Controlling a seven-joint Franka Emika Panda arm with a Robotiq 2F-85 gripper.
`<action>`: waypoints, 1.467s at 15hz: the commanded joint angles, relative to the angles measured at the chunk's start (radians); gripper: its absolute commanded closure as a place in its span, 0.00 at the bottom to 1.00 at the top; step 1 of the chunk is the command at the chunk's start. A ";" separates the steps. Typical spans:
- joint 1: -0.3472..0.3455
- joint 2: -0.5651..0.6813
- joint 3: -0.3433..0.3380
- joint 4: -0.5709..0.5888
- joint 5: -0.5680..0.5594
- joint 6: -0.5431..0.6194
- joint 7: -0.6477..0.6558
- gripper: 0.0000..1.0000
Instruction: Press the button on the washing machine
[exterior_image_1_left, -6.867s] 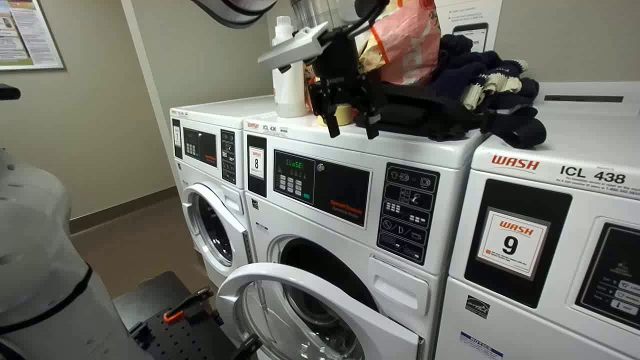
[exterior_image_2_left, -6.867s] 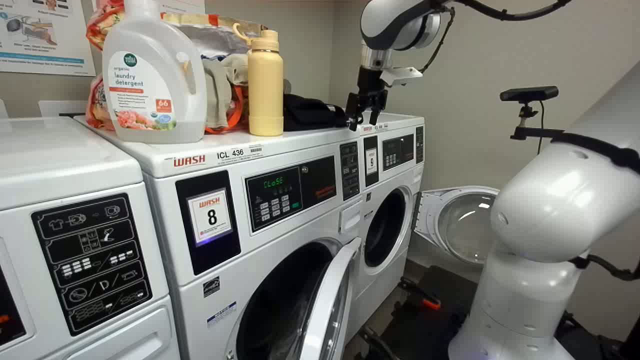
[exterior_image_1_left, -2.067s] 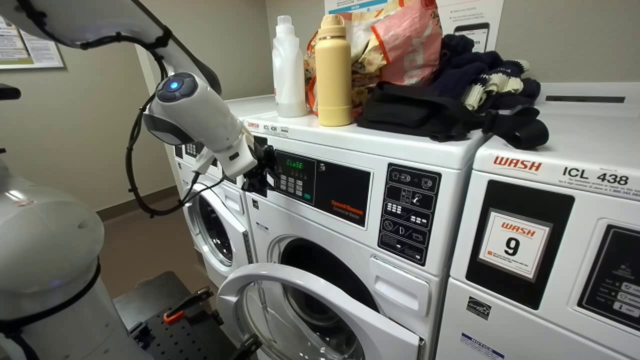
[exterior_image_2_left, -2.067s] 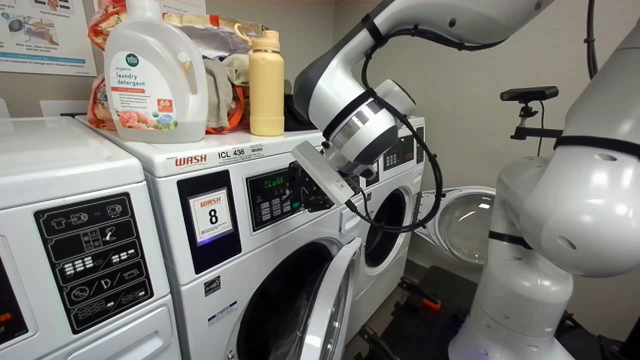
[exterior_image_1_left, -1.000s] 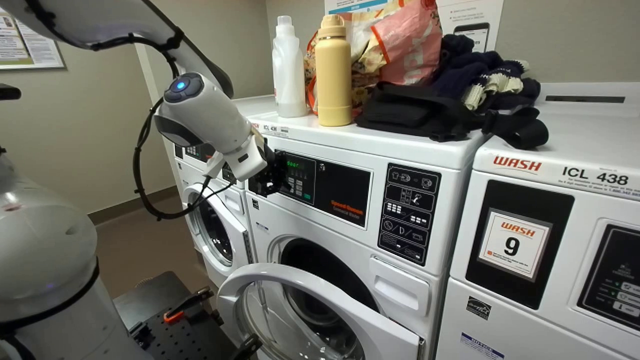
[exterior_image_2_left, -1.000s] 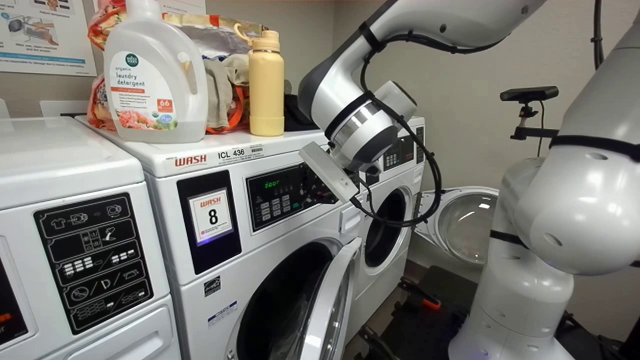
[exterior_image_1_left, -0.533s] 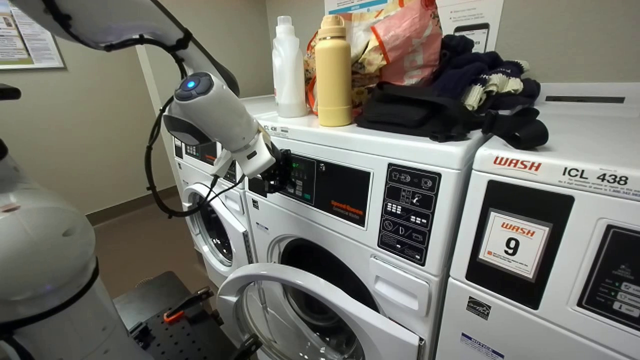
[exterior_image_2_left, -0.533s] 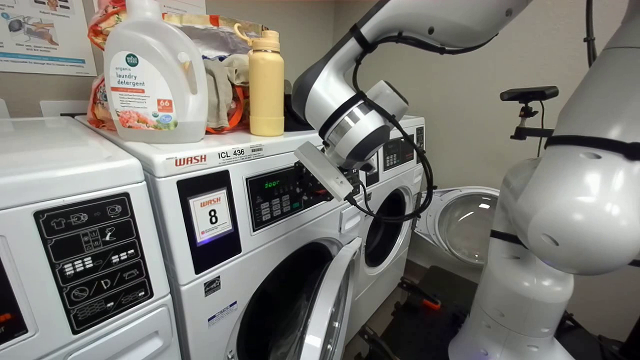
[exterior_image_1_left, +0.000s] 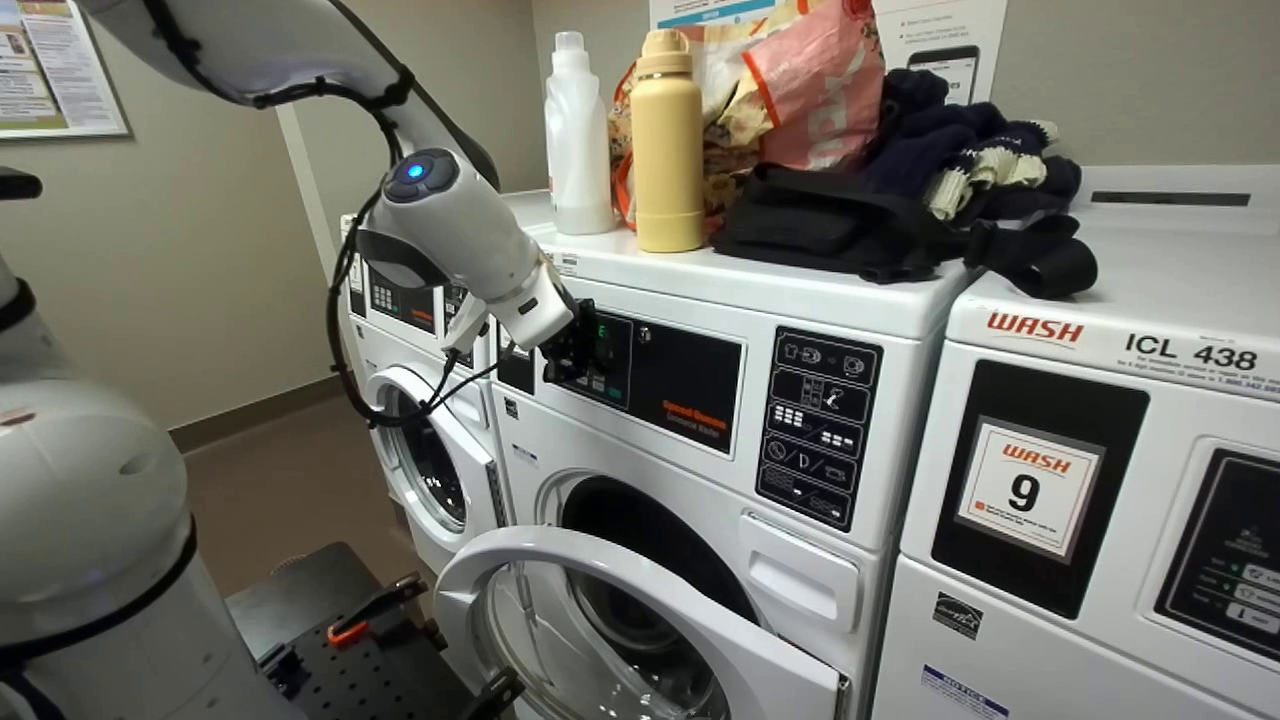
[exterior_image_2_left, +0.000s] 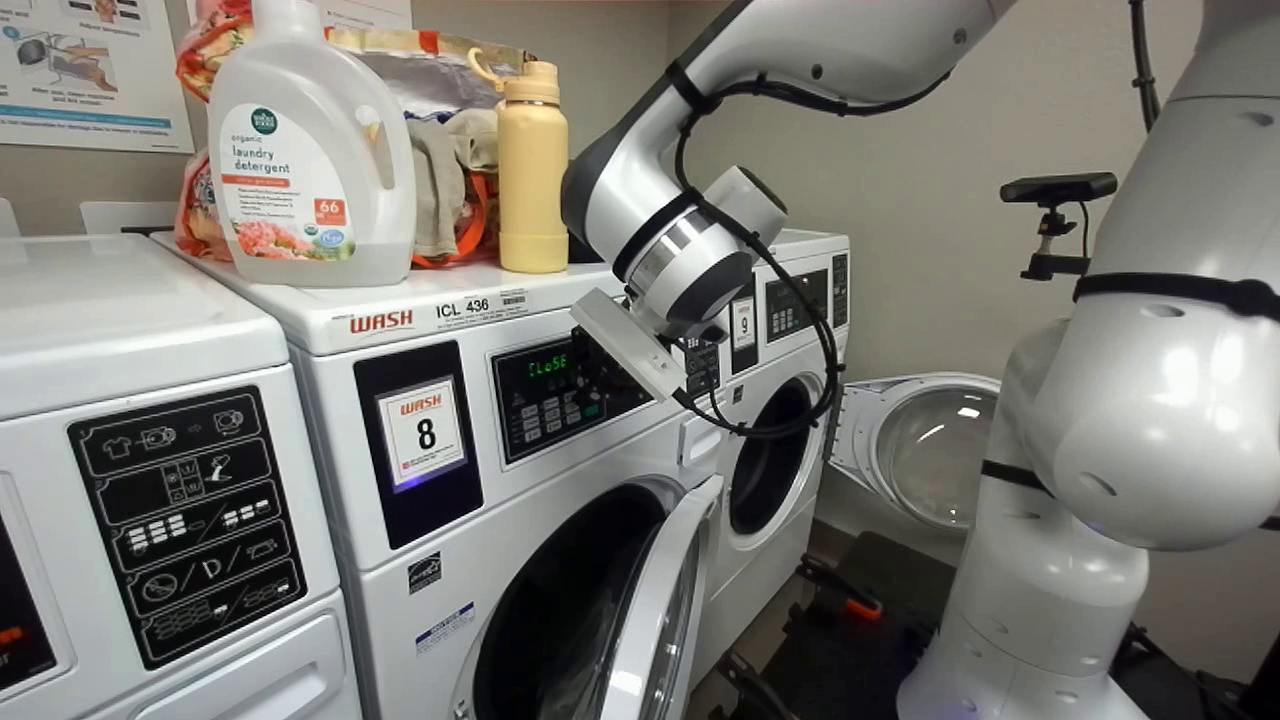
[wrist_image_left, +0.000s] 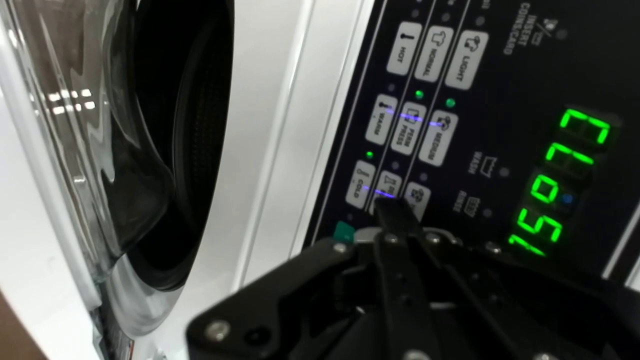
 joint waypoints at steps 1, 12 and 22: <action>-0.023 0.117 -0.020 0.099 -0.002 -0.033 -0.050 1.00; 0.001 0.014 -0.002 0.010 -0.001 -0.019 -0.034 1.00; 0.010 -0.071 0.009 -0.120 0.010 0.032 -0.022 1.00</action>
